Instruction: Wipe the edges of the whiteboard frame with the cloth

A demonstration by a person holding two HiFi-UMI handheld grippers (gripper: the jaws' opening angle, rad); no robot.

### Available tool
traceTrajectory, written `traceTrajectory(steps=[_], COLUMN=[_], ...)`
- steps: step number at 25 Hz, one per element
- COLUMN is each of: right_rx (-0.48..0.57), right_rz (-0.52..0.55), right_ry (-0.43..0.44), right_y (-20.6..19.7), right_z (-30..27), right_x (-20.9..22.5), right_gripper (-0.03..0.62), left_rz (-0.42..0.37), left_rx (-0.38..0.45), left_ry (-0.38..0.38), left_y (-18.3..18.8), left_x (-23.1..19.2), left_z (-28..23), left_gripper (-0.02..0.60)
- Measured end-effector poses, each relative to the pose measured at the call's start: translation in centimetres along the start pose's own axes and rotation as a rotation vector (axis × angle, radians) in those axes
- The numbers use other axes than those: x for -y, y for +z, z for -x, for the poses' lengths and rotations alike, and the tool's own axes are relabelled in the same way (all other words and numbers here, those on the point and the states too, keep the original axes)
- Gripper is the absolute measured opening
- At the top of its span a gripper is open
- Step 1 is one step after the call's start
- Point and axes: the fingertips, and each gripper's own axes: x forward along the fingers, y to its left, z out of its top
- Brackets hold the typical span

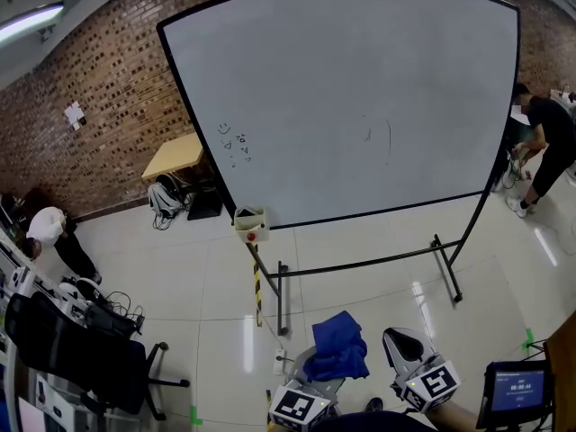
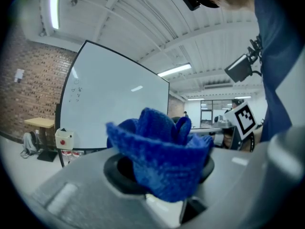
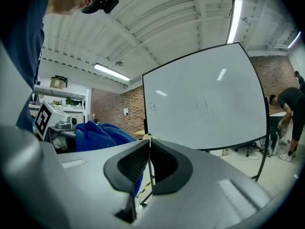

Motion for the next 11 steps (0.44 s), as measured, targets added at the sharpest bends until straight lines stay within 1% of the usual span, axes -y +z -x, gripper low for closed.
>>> traceTrajectory(steps=[3,7,11], right_rx=[0.01,0.011,0.008], right_rz=[0.002,-0.004,-0.016], right_ry=[0.001,-0.002,0.002], right_y=[0.09,-0.03,-0.02], right_z=[-0.02,0.21,0.2], right_x=[0.2,0.33,0.37], right_gripper=[0.015,0.015,0.015], left_rz=[0.031,-0.01,-0.01], left_rx=[-0.004,-0.003,-0.005], left_ry=[0.011,0.001,0.003], left_y=[0.01,-0.31,-0.26], left_x=[0.11,0.27,0.32], left_z=[-0.26,-0.31,-0.35], left_gripper=[0.175,0.175,0.175])
